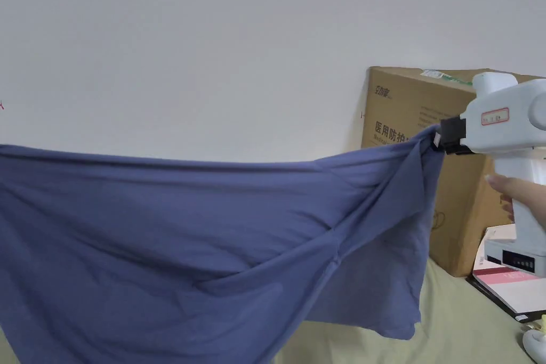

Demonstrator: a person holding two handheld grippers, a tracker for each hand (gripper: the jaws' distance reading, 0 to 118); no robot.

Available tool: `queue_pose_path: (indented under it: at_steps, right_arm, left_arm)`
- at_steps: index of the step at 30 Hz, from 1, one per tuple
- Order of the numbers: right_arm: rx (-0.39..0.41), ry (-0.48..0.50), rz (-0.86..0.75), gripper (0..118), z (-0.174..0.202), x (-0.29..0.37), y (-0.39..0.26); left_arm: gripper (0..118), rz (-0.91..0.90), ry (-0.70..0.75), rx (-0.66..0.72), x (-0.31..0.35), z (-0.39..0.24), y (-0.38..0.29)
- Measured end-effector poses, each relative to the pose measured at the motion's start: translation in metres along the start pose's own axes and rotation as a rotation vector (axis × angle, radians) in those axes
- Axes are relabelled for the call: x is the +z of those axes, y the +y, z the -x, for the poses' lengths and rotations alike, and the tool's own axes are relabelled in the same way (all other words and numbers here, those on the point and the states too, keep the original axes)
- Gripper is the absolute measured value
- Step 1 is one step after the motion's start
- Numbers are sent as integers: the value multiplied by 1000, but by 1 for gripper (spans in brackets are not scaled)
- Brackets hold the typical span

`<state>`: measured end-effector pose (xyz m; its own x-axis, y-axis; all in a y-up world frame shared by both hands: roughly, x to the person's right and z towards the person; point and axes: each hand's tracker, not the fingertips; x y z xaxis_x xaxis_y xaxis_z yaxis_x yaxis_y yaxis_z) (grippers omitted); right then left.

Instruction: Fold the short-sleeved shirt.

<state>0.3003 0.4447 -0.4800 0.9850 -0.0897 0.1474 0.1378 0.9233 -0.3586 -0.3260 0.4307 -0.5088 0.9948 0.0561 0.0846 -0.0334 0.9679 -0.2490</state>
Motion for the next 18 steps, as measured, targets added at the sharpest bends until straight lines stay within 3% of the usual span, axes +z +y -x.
queue_pose_path:
  at_steps: [4, 7, 12, 15, 18]
  right_arm:
    - [16, -6, -1, 2, 5, -25, -17]
    - [19, 13, 75, 2, 1, -44, -58]
    - [31, 49, 351, 2, -16, -69, -175]
    - [92, 103, 631, 2, -27, -77, -251]
    - [79, 145, 786, 2, -48, -71, -308]
  left_arm:
    - [3, -42, 15, 21, -8, 0, -12]
    - [3, 51, 8, 22, -19, 5, -43]
    - [3, 329, -68, 17, -35, 17, -147]
    - [3, 470, -59, 14, -27, 23, -212]
    - [3, 560, -51, 45, -11, 35, -256]
